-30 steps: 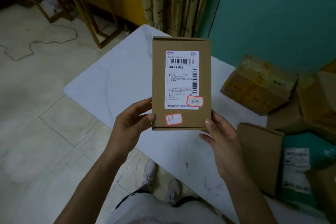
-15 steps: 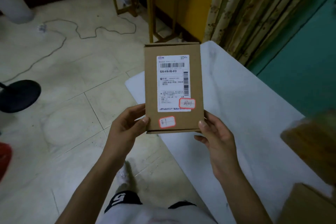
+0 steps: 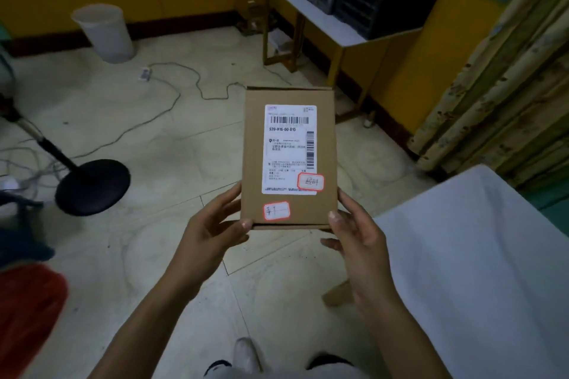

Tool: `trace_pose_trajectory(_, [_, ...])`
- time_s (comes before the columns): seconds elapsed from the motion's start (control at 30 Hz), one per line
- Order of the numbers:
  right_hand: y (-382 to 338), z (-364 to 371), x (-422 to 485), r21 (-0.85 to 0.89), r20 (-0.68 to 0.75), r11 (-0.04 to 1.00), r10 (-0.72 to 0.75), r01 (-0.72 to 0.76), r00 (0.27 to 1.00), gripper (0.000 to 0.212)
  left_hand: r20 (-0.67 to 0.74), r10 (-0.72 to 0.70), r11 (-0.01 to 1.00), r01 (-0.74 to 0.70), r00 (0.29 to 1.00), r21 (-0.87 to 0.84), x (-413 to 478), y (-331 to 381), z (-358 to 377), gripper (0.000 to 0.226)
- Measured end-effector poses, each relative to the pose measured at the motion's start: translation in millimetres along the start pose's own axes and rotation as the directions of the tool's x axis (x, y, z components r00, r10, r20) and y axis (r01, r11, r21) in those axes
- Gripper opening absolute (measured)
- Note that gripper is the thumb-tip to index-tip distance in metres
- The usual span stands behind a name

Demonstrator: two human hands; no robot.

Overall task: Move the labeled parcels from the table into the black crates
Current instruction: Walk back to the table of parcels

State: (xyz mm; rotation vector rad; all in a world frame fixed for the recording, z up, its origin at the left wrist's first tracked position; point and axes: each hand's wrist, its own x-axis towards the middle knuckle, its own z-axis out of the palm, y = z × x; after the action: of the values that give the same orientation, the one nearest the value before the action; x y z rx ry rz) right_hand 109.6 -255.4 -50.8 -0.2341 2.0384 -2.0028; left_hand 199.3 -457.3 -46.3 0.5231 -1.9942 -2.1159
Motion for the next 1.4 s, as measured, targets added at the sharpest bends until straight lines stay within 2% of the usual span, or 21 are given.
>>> trace_pose_trajectory(0.23, [-1.6,66.1,99.1,0.001,0.014,1.0,0.009,-0.009,1.0,0.036,-0.008,0.031,0.999,-0.031,0.999,0.013,101.4,9.9,-59.7,0.06])
trace_pose_trajectory(0.37, [4.8,90.8,178.2,0.03,-0.014,0.999,0.021,-0.02,1.0,0.031,0.021,0.045,0.996,-0.047,0.999,0.08,177.1,16.4,-82.0,0.068])
trace_pose_trajectory(0.5, [5.8,120.8,269.8,0.033,-0.027,0.999,-0.005,0.006,1.0,0.033,-0.009,0.068,0.99,-0.067,0.998,0.126,269.0,25.3,-103.1,0.066])
trace_pose_trajectory(0.87, [-40.5,169.9,480.9,-0.029,0.041,0.999,-0.043,0.044,0.998,0.032,-0.015,0.098,0.982,-0.094,0.995,0.163,481.5,81.1,-137.3,0.062])
trace_pose_trajectory(1.17, [-46.1,188.2,637.7,-0.043,-0.135,0.998,-0.042,0.037,0.99,0.035,0.15,0.113,0.986,-0.129,0.982,0.103,688.0,84.0,-140.9,0.058])
trace_pose_trajectory(1.4, [-77.5,210.6,787.5,-0.065,-0.31,0.995,-0.097,0.081,0.946,0.035,0.323,0.131,0.987,-0.155,0.937,0.048,878.8,122.1,-138.9,0.058])
